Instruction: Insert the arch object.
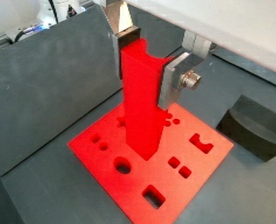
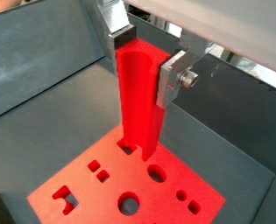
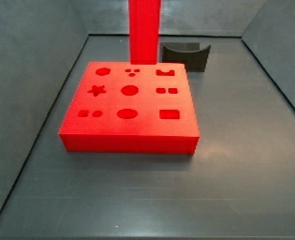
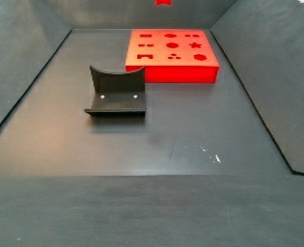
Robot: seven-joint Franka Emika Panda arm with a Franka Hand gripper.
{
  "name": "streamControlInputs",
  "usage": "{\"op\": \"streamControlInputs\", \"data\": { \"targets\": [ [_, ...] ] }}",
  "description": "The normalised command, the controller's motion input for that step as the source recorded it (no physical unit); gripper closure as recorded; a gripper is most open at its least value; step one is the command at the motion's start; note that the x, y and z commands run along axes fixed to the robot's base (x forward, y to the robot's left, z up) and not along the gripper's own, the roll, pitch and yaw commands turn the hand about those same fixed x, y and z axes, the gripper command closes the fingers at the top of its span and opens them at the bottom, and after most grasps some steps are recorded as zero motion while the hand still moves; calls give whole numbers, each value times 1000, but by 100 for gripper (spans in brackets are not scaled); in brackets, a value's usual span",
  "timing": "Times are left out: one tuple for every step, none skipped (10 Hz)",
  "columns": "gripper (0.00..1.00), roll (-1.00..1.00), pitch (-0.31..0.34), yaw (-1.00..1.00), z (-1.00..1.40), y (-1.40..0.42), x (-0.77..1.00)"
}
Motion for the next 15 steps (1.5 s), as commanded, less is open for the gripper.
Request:
{"op": "streamControlInputs", "data": {
  "targets": [
    [100, -36, 0, 60, -109, 209, 231],
    [100, 0, 33, 89, -14, 517, 723],
    [100, 0, 0, 0, -211, 871, 594],
    [100, 0, 0, 0, -320, 971, 400],
    [100, 0, 0, -14, -351, 966, 249],
    [100, 23, 0, -54, -406, 897, 211],
    [100, 121, 0, -89, -417, 806, 160],
    [100, 159, 0, -60, -403, 614, 120],
    [100, 89, 0, 0, -246, 169, 80],
    [100, 161, 0, 0, -263, 0, 51],
    [100, 164, 0, 23, -269, -83, 174],
    [100, 194, 0, 0, -309, -49, 249],
    [100, 166, 0, 0, -354, -3, 386],
    [100, 146, 0, 0, -300, 0, 360],
    [100, 120, 0, 0, -229, 0, 191]
  ]
}}
